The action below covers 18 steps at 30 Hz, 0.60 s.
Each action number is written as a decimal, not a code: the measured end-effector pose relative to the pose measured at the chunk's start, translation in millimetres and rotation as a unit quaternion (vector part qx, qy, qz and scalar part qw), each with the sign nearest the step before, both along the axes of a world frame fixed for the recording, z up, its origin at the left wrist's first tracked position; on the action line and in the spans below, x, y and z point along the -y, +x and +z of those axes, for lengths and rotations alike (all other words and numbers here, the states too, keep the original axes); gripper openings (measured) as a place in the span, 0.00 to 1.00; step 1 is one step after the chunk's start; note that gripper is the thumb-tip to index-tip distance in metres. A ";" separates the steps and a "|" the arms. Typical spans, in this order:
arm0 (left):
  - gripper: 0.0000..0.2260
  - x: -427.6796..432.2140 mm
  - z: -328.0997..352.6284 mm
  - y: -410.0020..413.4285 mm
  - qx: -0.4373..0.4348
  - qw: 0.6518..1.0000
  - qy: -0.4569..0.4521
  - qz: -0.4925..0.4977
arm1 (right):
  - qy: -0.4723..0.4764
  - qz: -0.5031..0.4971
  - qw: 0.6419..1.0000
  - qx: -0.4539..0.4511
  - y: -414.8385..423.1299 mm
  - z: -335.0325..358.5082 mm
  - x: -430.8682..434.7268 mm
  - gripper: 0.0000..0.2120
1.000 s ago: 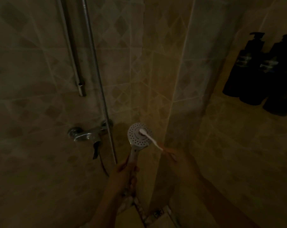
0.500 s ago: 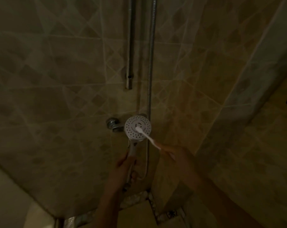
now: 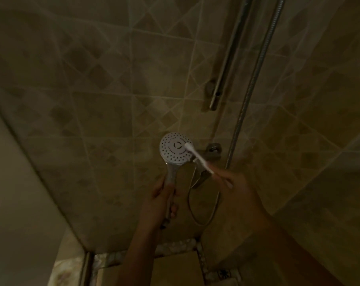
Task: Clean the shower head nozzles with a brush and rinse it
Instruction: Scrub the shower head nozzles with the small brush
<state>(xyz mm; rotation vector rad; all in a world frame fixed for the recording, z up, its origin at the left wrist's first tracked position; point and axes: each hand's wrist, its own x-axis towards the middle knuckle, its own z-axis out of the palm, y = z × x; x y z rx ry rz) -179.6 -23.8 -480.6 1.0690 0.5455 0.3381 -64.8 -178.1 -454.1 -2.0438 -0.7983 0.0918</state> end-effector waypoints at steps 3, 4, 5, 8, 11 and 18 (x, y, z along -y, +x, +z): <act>0.07 -15.3 1.0 -0.1 0.009 1.000 -0.020 0.002 | -0.005 0.024 1.000 0.018 -7.3 -6.1 -20.3 0.19; 0.08 -18.1 0.2 0.1 0.013 1.000 -0.015 -0.001 | 0.009 0.008 1.000 0.017 -2.9 -5.6 -23.8 0.18; 0.08 -20.0 -0.1 0.2 0.015 1.000 -0.007 -0.003 | 0.017 -0.010 1.000 0.017 1.3 -5.1 -26.9 0.18; 0.08 -27.9 -2.2 1.8 0.012 1.000 -0.004 -0.003 | -0.032 0.028 0.998 0.053 -3.4 -18.1 -37.0 0.19; 0.08 -35.0 -3.2 5.0 0.011 1.000 -0.024 -0.012 | -0.028 0.024 0.998 0.049 -5.3 -27.8 -45.6 0.18; 0.08 -45.8 -7.3 7.8 0.007 1.000 -0.011 -0.029 | -0.027 -0.012 0.998 0.057 5.3 -27.9 -53.6 0.16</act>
